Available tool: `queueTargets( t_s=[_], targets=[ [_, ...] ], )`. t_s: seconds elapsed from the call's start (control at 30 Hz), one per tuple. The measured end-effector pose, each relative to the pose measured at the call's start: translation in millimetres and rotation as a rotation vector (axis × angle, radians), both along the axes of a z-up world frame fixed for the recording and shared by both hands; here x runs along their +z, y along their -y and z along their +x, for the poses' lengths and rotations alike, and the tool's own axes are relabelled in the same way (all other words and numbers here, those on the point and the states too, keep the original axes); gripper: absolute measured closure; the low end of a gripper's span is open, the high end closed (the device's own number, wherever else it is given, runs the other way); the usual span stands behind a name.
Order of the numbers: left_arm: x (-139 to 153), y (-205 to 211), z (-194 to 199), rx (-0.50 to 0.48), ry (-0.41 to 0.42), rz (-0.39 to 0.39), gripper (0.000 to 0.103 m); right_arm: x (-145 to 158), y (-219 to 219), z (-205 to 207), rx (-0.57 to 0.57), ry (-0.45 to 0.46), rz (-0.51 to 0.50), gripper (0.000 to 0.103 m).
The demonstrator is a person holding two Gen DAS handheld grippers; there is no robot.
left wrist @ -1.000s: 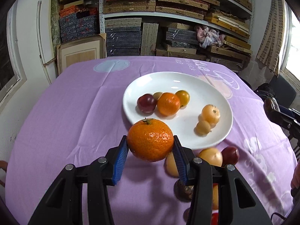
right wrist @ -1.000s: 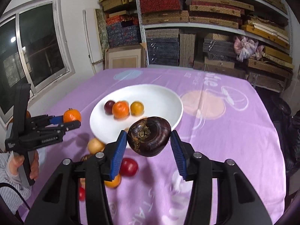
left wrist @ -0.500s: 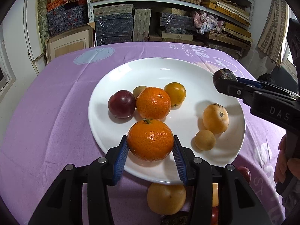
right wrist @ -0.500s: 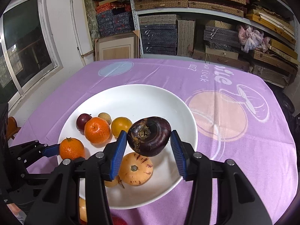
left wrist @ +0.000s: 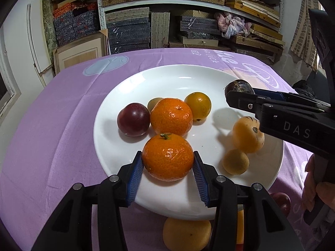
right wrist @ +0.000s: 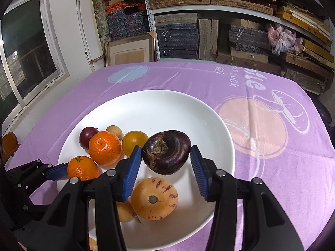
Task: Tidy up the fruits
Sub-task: 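Carry the mandarin and dark purple fruit onto the plate and open both tools, then move both tools back to the fruit cluster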
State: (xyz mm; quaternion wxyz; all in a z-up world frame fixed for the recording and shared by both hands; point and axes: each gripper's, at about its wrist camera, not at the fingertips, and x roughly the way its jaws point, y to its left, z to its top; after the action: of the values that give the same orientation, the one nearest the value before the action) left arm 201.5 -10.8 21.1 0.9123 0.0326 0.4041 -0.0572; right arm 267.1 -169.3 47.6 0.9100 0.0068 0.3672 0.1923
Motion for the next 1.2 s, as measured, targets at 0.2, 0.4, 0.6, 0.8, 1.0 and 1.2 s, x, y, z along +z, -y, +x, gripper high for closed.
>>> queueTargets(
  t_s=[0.2,0.4,0.6,0.8,1.0,1.2],
  targets=[
    [3,1,-5,-0.008,0.034,-0.007,0.036,-2,6,-6,0.013,0.027,0.03,0.029],
    [8,2,-12,-0.015,0.076,0.003,0.028,9,9,-17,0.012,0.089,0.024,0.023],
    [16,1,-21,0.001,0.137,0.03,0.009,21,19,-29,-0.005,0.131,0.074,0.013],
    [20,4,-26,0.001,0.161,0.053,0.007,33,17,-39,0.001,0.157,0.077,0.01],
    [26,1,-31,0.013,0.178,0.051,0.007,49,20,-52,0.012,0.159,0.12,0.009],
    [35,-12,-54,0.045,0.182,0.04,0.007,57,38,-97,0.021,0.127,0.111,0.008]
  ],
)
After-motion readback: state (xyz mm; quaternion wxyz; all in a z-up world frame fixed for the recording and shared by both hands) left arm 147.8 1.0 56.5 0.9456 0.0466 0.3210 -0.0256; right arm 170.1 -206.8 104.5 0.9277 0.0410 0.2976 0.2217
